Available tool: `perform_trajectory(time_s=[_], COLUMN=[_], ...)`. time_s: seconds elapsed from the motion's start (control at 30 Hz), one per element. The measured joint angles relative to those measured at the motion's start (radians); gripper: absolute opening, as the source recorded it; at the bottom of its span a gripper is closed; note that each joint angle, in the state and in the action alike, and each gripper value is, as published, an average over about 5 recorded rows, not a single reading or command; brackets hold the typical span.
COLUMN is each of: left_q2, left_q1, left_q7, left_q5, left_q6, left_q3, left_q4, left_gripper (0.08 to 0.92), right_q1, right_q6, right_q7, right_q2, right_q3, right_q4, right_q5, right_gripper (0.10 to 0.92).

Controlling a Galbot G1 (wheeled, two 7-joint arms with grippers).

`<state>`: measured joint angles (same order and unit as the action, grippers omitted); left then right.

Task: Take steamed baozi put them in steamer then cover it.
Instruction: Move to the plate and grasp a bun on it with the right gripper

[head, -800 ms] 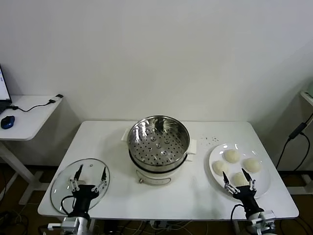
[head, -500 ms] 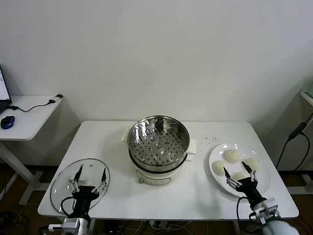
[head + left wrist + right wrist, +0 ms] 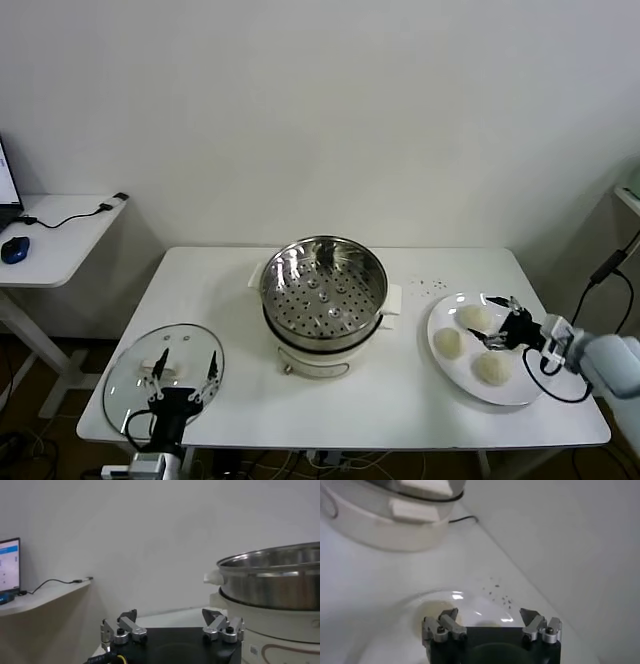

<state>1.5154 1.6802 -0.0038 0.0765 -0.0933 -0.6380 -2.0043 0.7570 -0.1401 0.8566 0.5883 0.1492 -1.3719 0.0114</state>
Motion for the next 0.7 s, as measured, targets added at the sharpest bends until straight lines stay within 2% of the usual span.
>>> perform_trajectory(time_s=[0.3,0.7], left_q2=[0.001,0.003], left_q1=[-0.012,-0.029], left_q7=[-0.006,-0.016], left_q5=[-0.001,-0.011], left_q6=[0.014,0.037], left_q3=[-0.003,-0.021], left_q4=[0.011,0.017], left_gripper=[0.823,0.823], right_q1=[-0.375,-0.686], right_q6=[0.023,0.081], right_q7=[0.175,0.269], right_q2=[-0.021,0.143], right_q3=[-0.393,-0.726], right_q4=[0.203,0.492], right_q5=[-0.078,-0.133], right_gripper=[0.823,0.823])
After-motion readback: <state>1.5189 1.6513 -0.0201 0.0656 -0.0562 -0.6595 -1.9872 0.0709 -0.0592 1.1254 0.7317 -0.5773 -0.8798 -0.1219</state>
